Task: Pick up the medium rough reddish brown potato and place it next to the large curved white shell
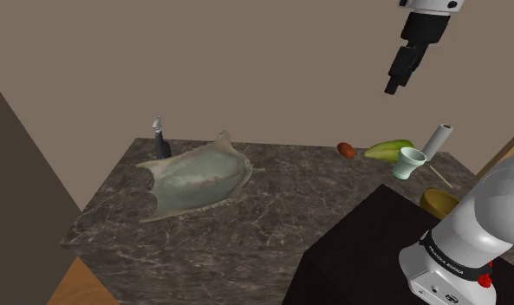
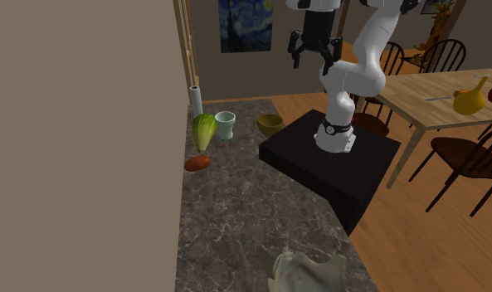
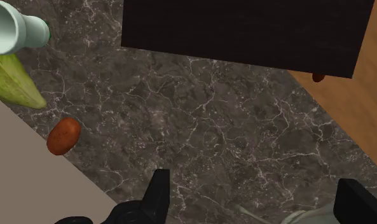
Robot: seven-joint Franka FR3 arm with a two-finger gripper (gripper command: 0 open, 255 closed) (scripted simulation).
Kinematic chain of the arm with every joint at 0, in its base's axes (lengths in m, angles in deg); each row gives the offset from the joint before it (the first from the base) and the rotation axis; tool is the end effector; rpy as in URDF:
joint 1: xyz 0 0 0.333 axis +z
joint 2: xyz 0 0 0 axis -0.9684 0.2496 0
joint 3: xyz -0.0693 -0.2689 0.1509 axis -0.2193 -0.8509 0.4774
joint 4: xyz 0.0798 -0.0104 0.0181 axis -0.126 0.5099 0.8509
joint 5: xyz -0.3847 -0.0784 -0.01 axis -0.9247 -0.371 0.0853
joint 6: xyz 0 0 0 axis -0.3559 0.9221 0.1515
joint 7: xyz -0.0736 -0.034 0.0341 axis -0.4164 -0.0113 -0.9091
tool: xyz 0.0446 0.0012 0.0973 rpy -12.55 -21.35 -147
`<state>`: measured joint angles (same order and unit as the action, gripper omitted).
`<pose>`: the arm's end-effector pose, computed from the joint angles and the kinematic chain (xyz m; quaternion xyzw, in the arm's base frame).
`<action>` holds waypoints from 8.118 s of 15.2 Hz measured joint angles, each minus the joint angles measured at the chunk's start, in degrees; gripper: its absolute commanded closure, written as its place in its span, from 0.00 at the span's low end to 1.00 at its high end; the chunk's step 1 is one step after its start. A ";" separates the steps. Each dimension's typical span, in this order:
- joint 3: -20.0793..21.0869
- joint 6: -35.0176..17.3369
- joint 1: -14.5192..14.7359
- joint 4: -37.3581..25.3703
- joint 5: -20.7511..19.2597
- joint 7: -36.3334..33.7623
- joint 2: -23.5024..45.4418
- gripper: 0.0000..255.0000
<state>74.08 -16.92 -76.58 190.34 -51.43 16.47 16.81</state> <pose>0.3058 -0.0188 0.5920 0.9983 0.0578 -0.0083 0.0034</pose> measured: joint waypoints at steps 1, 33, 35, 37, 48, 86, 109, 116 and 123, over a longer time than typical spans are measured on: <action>0.00 0.00 0.00 0.00 0.00 0.00 0.00 0.00; -13.04 -57.68 -12.62 3.43 -1.44 -4.97 49.17 0.00; -13.35 -60.05 -13.38 1.63 0.10 -4.69 53.08 0.00; -13.65 -61.96 -14.76 -0.77 1.97 -3.54 57.17 0.00; -11.39 -69.77 -23.01 -15.58 10.63 -1.19 78.60 0.00; -12.48 -66.25 -22.80 -16.67 9.85 -1.51 76.06 1.00; -16.38 -52.65 -19.75 -17.00 4.65 -4.40 62.54 1.00; -16.98 -47.98 -19.20 -18.53 3.23 -5.21 59.26 1.00; -17.38 -43.03 -18.90 -20.86 2.11 -5.68 56.50 1.00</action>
<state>56.70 -59.95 -95.48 169.49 -49.32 10.79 73.31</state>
